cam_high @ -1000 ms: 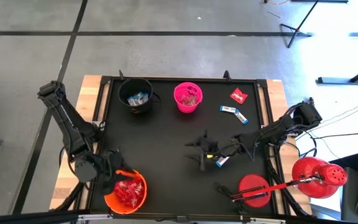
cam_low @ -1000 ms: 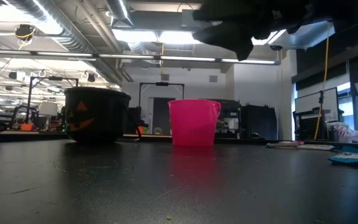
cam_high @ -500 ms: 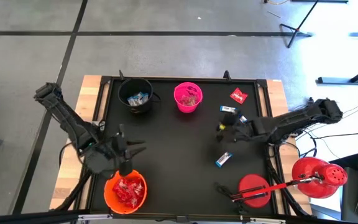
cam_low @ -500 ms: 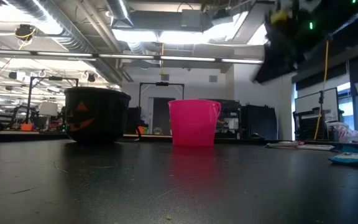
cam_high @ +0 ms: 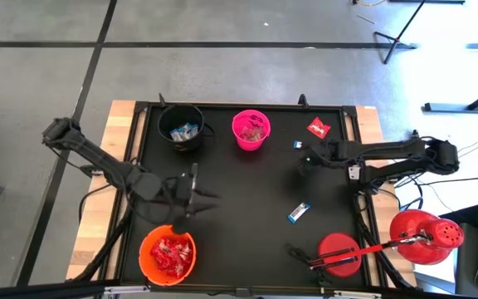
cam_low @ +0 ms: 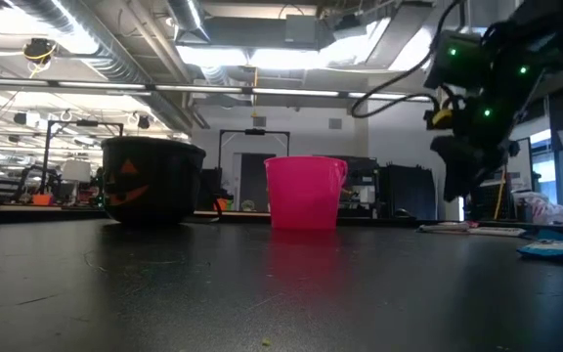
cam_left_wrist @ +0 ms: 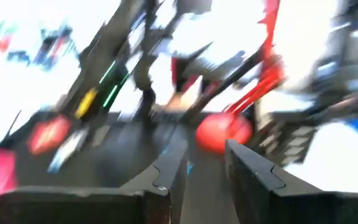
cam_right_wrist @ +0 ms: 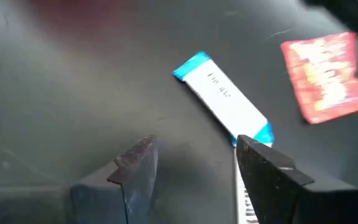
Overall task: Organize candy in baskets
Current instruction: Put the white chocolate bar into the black bucket
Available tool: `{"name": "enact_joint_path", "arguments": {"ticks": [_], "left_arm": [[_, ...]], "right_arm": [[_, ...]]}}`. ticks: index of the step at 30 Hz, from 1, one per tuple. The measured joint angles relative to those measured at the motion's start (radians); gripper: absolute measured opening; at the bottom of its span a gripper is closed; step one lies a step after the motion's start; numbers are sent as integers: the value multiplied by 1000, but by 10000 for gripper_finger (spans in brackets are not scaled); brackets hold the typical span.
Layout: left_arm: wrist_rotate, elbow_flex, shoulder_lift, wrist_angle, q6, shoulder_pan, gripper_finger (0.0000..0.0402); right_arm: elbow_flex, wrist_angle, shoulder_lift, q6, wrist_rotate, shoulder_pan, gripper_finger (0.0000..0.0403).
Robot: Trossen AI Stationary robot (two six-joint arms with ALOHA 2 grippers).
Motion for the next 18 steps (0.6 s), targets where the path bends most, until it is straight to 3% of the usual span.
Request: {"name": "enact_joint_path", "arguments": {"ticks": [5, 13, 18], "left_arm": [[43, 0, 11, 173, 194, -2, 98], [87, -67, 12, 209, 153, 63, 98], [139, -200, 11, 453, 109, 101, 98]], "right_arm": [[-53, 99, 0, -51, -48, -61, 216], [-68, 141, 0, -74, -11, -187, 216], [-68, 222, 24, -132, -84, -259, 216]]}}
